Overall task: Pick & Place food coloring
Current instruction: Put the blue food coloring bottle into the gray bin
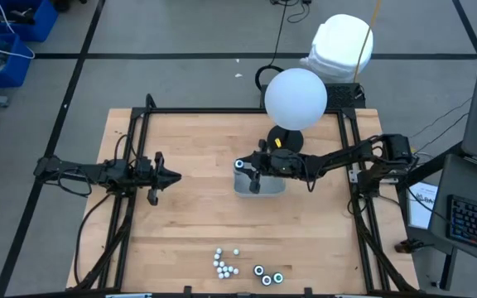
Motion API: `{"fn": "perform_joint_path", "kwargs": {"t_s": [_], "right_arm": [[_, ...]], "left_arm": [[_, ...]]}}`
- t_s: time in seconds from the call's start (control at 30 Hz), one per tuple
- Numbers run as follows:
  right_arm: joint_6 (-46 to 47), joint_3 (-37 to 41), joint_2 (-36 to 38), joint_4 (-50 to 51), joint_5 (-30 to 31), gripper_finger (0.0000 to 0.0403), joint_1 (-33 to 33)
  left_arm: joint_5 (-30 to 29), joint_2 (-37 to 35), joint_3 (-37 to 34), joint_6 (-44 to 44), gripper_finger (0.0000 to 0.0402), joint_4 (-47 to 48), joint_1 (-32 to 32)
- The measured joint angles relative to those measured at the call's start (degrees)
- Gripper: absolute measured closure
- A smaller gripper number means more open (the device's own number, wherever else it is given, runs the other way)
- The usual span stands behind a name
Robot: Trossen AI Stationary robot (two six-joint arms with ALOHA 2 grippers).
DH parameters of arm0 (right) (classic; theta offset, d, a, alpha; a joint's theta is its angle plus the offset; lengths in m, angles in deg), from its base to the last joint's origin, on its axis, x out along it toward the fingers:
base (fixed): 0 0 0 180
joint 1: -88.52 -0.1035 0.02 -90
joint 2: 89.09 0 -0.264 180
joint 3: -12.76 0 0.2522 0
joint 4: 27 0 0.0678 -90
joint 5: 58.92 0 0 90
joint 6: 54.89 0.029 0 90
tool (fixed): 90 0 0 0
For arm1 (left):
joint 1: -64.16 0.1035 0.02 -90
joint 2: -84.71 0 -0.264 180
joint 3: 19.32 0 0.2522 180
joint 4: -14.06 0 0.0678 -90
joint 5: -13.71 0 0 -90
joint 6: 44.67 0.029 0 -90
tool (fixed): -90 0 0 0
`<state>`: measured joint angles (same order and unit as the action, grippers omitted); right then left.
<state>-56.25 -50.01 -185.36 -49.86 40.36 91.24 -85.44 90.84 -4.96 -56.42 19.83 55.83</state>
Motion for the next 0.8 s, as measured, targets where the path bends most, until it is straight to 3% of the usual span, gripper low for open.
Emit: {"fn": "perform_joint_path", "kwargs": {"t_s": [0.7, 0.8], "right_arm": [[3.1, 1.3, -0.2, 0.9, 1.4, 0.0287, 1.0], [3.9, 1.9, -0.2, 0.9, 3.7, 0.0287, 1.0]], "left_arm": [[-1.5, 0.0, 0.0, 0.0, 0.0362, -0.1, 0.0], [-1.5, 0.0, 0.0, 0.0, 0.0362, -0.4, 0.0]]}}
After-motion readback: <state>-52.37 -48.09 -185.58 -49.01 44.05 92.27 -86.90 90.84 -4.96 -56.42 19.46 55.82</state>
